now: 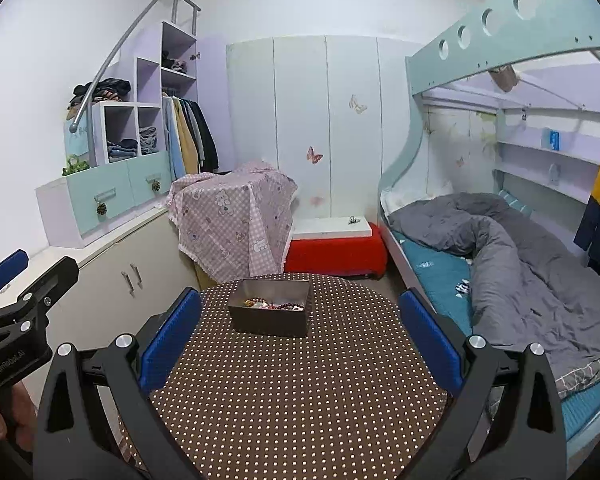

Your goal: Organize jewelry

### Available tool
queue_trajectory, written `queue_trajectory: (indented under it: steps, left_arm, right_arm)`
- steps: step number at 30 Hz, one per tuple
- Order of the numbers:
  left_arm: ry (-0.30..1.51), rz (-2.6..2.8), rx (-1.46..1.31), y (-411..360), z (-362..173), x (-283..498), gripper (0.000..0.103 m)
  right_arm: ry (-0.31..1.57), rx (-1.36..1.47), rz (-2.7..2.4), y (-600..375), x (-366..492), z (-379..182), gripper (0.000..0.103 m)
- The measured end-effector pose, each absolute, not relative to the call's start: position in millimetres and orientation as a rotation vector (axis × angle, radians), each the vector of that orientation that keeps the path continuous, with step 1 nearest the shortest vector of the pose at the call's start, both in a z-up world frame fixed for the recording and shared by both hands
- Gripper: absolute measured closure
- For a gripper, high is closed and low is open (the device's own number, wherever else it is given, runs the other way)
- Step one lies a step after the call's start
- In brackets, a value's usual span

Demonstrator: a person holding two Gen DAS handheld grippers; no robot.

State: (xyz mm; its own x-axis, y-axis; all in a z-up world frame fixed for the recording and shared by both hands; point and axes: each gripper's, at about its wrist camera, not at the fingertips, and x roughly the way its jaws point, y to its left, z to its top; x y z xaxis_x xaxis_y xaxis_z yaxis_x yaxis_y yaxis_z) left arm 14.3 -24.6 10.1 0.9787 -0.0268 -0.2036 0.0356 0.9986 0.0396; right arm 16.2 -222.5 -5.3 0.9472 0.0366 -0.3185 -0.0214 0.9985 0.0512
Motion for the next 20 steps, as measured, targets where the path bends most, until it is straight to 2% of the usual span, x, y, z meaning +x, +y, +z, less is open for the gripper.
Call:
queue_trajectory:
  steps: [20]
  left_arm:
    - [0.235,-0.004,0.025,-25.6,-3.6,9.2,0.006]
  right_arm:
    - [0.332,0.032,0.041,-207.9,11.2,-14.9,0.007]
